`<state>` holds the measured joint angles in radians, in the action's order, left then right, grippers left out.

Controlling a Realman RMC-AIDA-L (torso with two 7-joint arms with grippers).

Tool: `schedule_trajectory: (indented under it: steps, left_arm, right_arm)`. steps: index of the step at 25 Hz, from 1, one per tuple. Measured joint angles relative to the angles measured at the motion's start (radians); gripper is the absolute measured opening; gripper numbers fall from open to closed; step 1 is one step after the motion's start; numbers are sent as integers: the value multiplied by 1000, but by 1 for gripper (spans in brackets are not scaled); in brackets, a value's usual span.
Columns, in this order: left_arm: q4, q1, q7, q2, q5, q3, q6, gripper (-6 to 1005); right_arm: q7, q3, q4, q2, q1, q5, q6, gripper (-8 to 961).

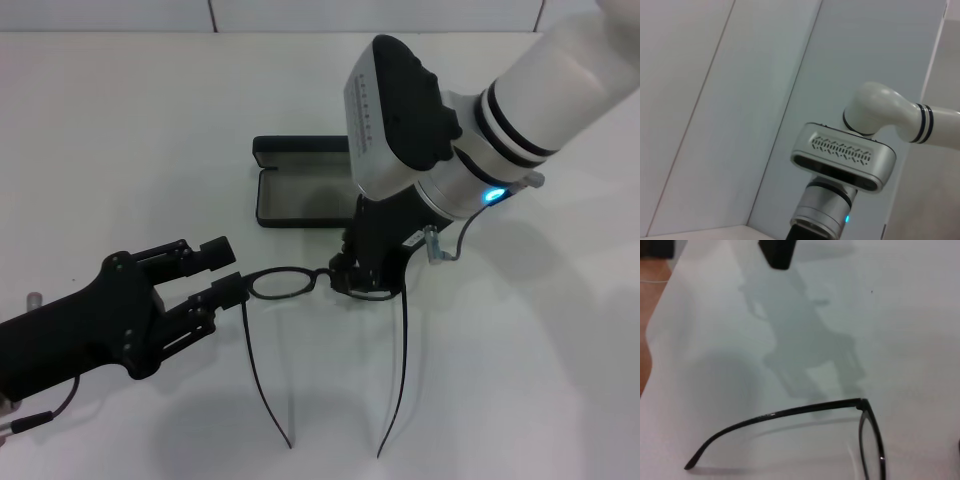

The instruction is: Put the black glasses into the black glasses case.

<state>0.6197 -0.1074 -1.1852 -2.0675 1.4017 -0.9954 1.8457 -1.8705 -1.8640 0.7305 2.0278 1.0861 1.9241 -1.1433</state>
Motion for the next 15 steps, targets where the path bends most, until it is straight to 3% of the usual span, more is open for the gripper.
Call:
schedule_trajectory:
  steps: [8, 15]
  left_arm:
    - [-3, -2, 8, 0, -1, 0, 0, 421]
    - [-3, 5, 14, 2, -3, 0, 53, 421]
  right_arm:
    - [-4, 6, 106, -1, -89, 34, -4, 78]
    - [-38, 71, 405, -4, -310, 135, -26, 33]
